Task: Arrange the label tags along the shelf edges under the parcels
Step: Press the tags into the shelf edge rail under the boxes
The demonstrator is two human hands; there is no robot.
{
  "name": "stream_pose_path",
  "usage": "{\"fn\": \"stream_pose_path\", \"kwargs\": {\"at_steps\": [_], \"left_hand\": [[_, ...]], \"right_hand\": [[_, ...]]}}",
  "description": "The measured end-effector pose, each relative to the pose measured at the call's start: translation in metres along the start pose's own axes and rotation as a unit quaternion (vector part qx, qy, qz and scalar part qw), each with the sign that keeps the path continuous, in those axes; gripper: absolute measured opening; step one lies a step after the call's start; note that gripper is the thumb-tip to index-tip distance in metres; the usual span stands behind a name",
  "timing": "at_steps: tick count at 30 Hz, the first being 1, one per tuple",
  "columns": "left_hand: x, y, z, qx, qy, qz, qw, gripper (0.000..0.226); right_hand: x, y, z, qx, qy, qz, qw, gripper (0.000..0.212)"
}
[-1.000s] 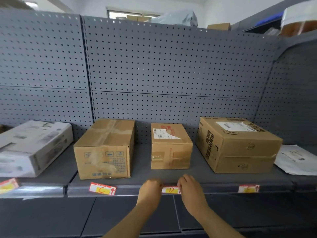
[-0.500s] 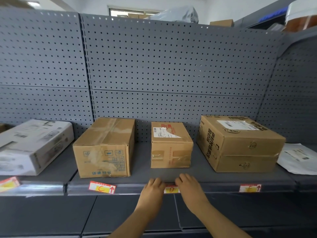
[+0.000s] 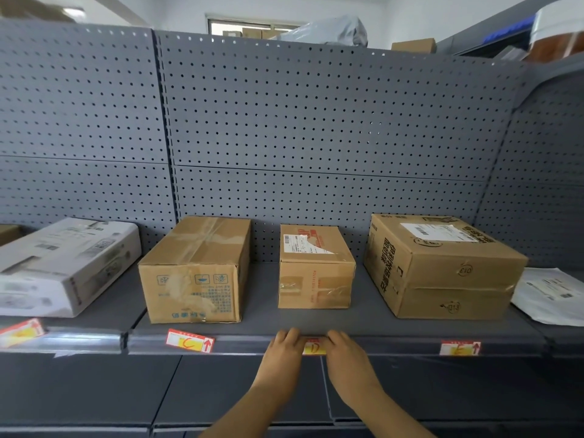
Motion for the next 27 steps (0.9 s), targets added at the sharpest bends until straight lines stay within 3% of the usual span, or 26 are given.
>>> {"fn": "stream_pose_path", "kwargs": {"at_steps": [4, 7, 12, 16, 20, 27], "left_hand": [[0.003, 0.004, -0.004, -0.006, 0.034, -0.011, 0.999, 0.060], [-0.001, 0.012, -0.011, -0.003, 0.111, -0.044, 0.993, 0.062], [-0.028, 0.031, -0.025, 0.045, 0.153, -0.147, 0.976, 0.054], [-0.044, 0.043, -0.028, 0.048, 0.130, -0.191, 0.972, 0.050], [-0.039, 0.050, -0.026, 0.034, 0.106, -0.202, 0.973, 0.043], [-0.054, 0.073, -0.032, 0.017, 0.048, -0.189, 0.981, 0.048]], "right_hand": [[0.001, 0.004, -0.002, 0.013, -0.022, 0.004, 1.000, 0.051], [0.004, 0.011, -0.007, 0.046, -0.046, 0.028, 0.997, 0.040], [0.035, 0.037, -0.019, 0.127, -0.088, 0.177, 0.972, 0.030], [0.050, 0.046, -0.023, 0.141, -0.101, 0.221, 0.960, 0.023], [0.040, 0.044, -0.020, 0.126, -0.111, 0.197, 0.966, 0.023], [-0.030, 0.018, -0.002, 0.102, -0.146, 0.064, 0.982, 0.023]]}}
Point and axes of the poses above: each hand's wrist, its own y-axis away from the middle knuckle, its own z-axis out of the palm, x = y × z, the point moved 1 cm from there along -y, towards the middle knuckle, and after that the axes turned 9 degrees about -z, right-handed, at the moved point
